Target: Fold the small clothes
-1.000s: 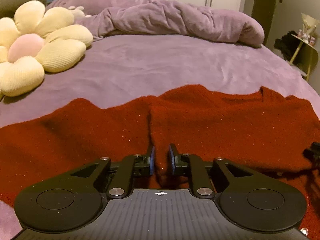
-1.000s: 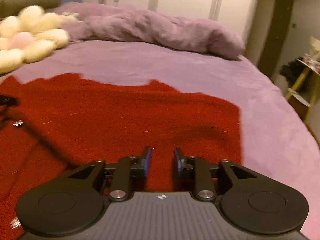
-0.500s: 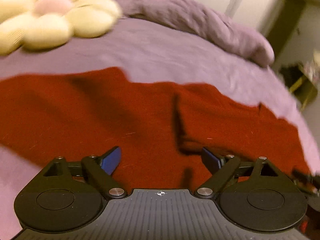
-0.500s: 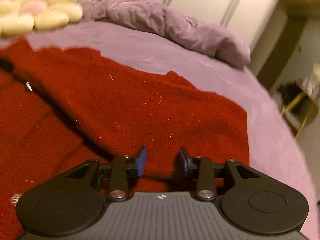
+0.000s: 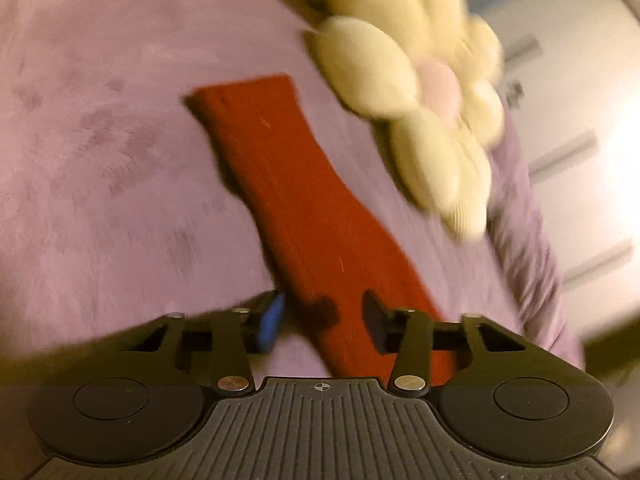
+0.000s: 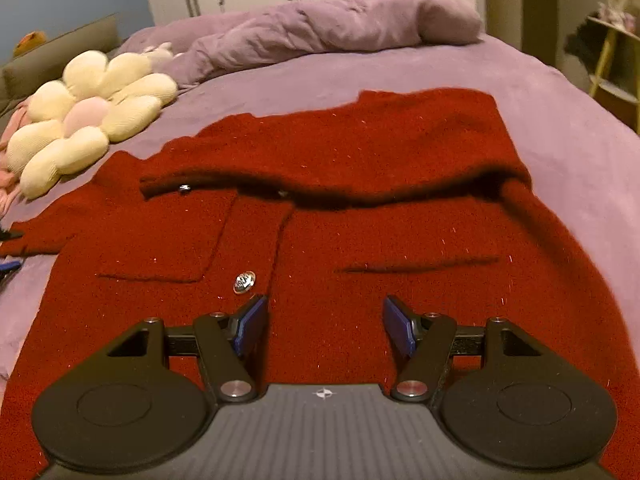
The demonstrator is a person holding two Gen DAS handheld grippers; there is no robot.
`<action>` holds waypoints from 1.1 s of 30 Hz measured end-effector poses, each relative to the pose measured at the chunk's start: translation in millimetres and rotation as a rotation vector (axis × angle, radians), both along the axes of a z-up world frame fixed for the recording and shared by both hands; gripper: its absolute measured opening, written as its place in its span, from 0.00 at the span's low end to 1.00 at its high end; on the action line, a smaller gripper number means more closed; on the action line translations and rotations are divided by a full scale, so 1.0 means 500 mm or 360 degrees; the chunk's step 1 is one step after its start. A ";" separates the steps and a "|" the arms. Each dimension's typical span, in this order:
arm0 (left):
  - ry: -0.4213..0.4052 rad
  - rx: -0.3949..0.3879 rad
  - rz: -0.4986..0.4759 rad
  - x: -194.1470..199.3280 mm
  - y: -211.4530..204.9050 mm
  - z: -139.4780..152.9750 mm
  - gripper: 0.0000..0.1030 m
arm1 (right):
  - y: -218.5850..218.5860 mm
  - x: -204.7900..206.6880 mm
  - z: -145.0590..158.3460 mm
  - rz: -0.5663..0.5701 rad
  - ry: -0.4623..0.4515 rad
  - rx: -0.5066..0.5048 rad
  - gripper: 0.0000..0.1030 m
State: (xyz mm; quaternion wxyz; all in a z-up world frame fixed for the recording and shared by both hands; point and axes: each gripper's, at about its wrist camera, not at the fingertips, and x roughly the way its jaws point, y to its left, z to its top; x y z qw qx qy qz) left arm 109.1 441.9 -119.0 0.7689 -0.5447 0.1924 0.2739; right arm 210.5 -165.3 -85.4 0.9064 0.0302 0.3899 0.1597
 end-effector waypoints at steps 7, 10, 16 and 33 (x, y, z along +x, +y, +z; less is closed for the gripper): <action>-0.0208 -0.0297 0.0205 0.014 0.088 -0.049 0.18 | 0.002 0.002 -0.004 -0.0040 0.0027 0.0004 0.63; -0.0196 -0.0282 0.0197 0.008 0.089 -0.054 0.11 | 0.003 0.002 -0.005 -0.0038 0.0027 0.0001 0.63; -0.0141 0.0268 -0.0147 0.062 0.001 0.088 0.10 | 0.001 0.004 -0.006 -0.0038 0.0017 0.0015 0.63; 0.0076 0.1034 -0.1470 0.334 -0.687 0.137 0.56 | -0.058 0.032 0.039 -0.0065 -0.0067 0.0144 0.62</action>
